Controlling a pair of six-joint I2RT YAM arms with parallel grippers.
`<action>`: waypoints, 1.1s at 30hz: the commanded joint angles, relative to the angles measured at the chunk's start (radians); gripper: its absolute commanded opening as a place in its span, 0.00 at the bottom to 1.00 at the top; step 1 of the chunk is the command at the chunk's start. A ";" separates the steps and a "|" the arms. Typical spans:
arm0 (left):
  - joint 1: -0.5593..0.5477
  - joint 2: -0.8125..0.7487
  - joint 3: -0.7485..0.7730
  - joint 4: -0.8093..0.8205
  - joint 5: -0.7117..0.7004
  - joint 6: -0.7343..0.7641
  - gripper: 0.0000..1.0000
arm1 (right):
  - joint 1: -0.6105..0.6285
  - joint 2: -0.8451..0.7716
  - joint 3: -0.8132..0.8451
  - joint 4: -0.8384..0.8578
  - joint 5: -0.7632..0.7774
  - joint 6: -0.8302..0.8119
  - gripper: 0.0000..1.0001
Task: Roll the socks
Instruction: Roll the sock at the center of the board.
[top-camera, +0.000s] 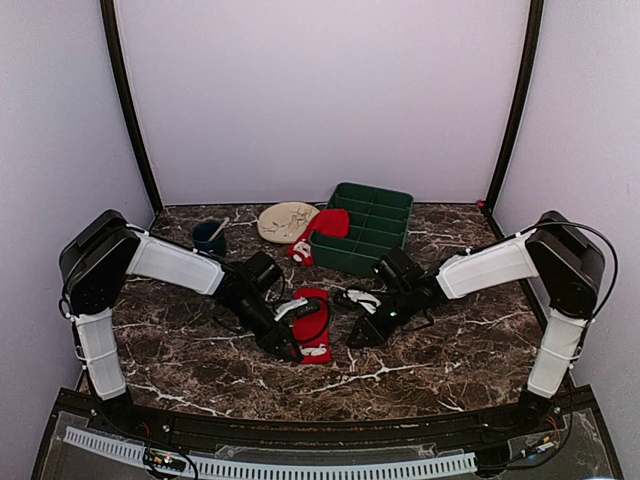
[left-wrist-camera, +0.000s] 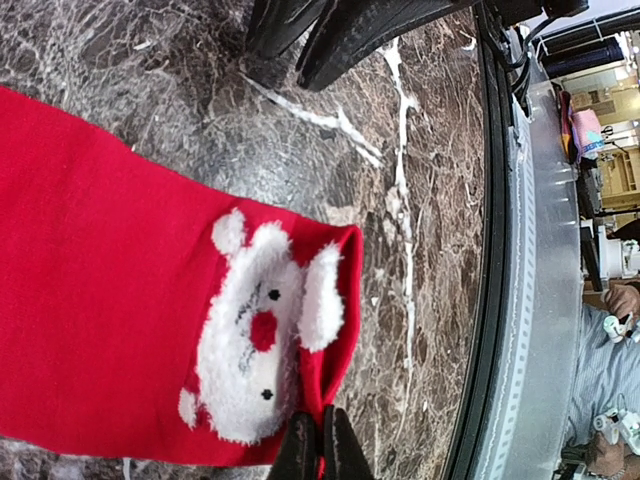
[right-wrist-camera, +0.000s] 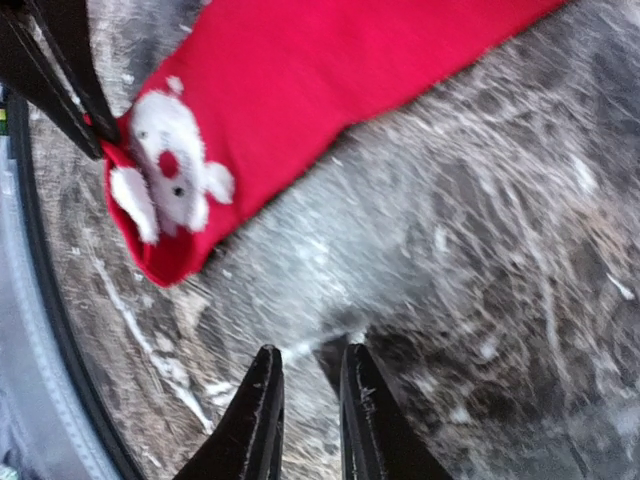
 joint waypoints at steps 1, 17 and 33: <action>0.016 0.025 0.039 -0.059 0.049 0.002 0.00 | 0.048 -0.092 -0.072 0.115 0.205 -0.014 0.20; 0.060 0.123 0.094 -0.129 0.195 0.001 0.00 | 0.310 -0.281 -0.253 0.199 0.629 -0.117 0.27; 0.112 0.196 0.170 -0.236 0.260 0.052 0.00 | 0.504 -0.133 -0.136 0.200 0.855 -0.328 0.34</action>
